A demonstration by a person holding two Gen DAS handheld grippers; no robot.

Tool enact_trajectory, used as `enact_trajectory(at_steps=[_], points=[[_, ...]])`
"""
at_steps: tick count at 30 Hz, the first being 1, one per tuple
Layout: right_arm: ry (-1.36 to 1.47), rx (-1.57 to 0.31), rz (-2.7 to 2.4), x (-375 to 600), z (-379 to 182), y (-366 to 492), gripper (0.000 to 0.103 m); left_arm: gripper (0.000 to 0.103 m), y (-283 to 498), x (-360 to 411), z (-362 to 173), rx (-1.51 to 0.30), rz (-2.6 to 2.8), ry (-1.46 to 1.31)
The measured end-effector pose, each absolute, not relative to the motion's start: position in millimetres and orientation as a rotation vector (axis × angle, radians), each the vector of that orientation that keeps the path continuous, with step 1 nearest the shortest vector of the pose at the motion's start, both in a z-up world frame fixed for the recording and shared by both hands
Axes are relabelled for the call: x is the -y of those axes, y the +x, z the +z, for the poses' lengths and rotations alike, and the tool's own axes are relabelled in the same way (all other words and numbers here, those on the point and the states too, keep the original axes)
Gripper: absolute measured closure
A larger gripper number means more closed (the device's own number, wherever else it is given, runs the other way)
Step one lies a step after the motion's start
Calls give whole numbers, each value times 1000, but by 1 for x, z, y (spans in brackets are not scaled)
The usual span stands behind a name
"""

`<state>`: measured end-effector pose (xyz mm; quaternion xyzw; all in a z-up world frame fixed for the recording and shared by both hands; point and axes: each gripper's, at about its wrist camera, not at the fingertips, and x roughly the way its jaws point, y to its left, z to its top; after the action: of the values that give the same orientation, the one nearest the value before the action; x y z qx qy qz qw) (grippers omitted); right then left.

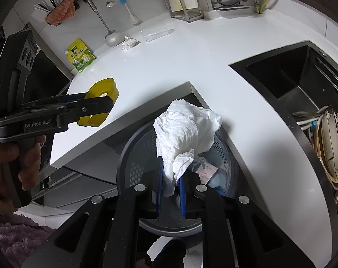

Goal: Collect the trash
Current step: 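Carry the yellow lid and white tissue over the grey mesh bin with both tools, then open both tools to drop the lid and tissue into the bin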

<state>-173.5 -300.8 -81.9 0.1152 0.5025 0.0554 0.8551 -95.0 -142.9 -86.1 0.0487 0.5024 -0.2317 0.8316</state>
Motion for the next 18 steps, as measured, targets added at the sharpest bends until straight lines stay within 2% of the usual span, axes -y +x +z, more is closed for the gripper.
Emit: enact_trajectory(at_steps=[18], points=[[252, -1094, 111, 301, -94, -181, 90, 37, -104, 153, -102, -1104, -528, 119]])
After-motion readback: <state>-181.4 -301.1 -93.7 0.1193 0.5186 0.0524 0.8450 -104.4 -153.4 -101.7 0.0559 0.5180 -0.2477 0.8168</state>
